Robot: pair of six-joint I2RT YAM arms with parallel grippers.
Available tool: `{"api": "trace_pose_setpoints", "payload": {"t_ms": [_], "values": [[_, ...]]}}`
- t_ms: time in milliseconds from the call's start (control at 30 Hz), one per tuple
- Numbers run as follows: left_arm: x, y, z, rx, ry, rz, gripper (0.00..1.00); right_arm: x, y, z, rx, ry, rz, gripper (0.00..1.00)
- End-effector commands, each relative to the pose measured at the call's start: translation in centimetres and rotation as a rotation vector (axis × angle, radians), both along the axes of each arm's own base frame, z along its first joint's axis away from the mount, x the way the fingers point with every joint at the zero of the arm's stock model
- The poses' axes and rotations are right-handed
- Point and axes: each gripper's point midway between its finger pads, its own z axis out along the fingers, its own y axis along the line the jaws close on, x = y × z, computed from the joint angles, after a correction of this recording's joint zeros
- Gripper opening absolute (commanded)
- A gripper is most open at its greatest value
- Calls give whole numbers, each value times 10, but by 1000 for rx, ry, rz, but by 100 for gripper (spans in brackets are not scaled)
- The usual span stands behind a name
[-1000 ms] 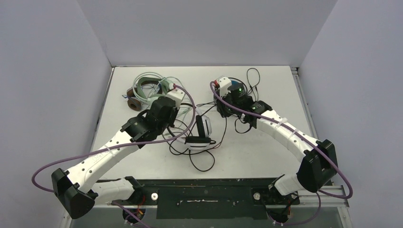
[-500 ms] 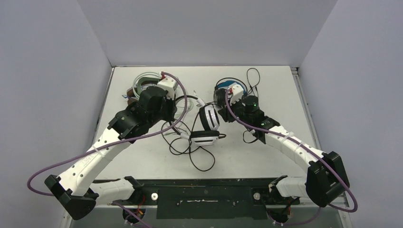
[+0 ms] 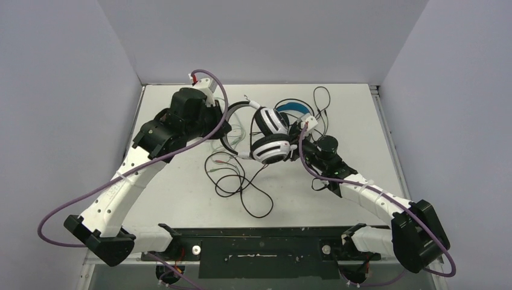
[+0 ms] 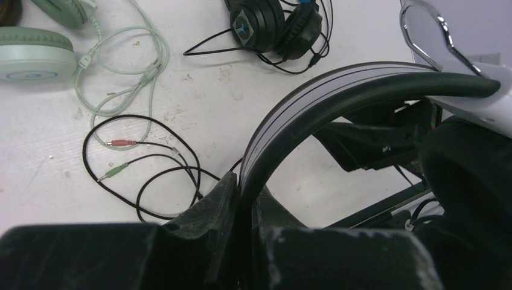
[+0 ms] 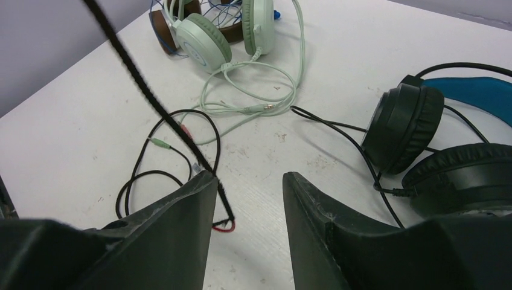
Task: Wrap the headphones
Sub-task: Wrap the headphones cable around the headphones.
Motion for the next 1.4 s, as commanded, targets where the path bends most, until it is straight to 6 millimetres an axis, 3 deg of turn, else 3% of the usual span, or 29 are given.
{"api": "trace_pose_setpoints", "payload": {"t_ms": [0,133,300,433,867,1000,1367], "values": [[7,-7,42,-227,5,13,0,-4,-9,24,102,-76,-42,46],[21,3,45,-255,15,66,0,-17,-12,17,143,-79,-29,56],[23,4,51,-278,24,75,0,-24,-14,9,176,-96,-23,85],[23,1,56,-313,17,72,0,-20,-3,4,197,-72,-10,100],[21,3,64,-339,10,80,0,5,60,-28,317,64,-201,100],[20,4,66,-348,12,83,0,16,72,-56,280,128,-301,100],[24,6,77,-379,9,105,0,20,109,-100,264,165,-270,90]]}}
